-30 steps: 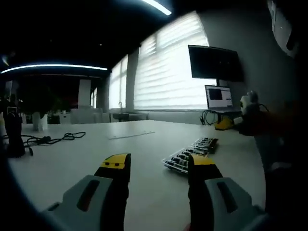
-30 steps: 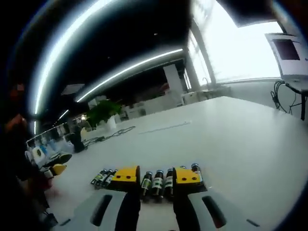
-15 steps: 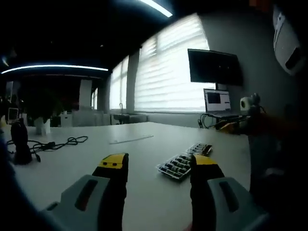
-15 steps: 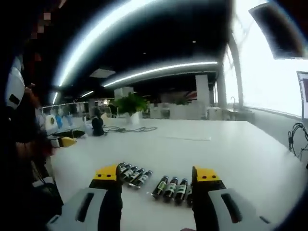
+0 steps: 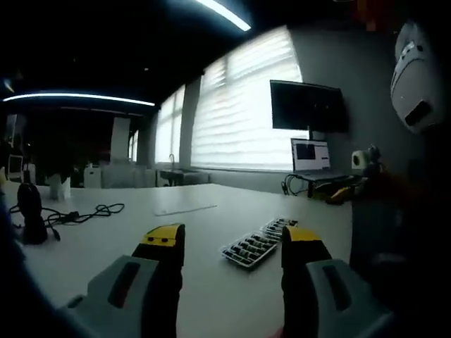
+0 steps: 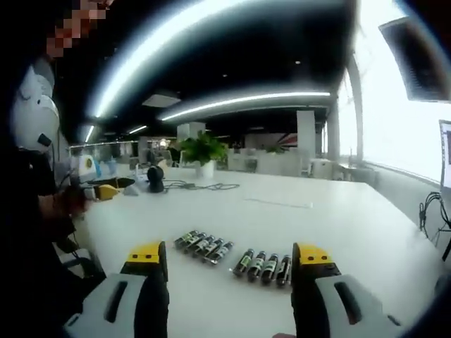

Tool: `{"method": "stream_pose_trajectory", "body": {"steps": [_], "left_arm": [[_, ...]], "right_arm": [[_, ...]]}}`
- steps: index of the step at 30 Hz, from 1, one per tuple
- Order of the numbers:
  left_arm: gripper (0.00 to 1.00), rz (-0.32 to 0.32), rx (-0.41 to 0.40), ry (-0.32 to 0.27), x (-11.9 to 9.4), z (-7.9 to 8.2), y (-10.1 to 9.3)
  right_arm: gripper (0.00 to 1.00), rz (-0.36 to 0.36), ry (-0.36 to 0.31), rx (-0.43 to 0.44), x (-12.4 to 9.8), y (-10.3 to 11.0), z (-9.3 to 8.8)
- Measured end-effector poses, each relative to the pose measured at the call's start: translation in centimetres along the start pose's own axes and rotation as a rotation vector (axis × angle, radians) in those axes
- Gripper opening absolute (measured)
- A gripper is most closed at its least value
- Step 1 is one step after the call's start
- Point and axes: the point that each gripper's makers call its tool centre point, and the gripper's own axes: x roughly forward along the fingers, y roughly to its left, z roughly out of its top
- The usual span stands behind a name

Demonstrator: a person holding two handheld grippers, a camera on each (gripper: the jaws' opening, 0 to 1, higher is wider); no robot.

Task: Grip medicine bottles put into box

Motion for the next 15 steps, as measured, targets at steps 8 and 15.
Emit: {"method": "stream_pose_trajectory", "body": {"steps": [8,15], "left_arm": [[0.47,-0.023,-0.006,0.011,-0.2,-0.3,-1.2],[0.52,-0.003,0.009,-0.015,-0.6,0.1,-0.5]], "right_arm": [[0.67,-0.017,-0.033,0.031,-0.6,-0.8,-0.1],[0.66,-0.03,-0.026,0.023,-0.5,-1.1,-0.2]]}}
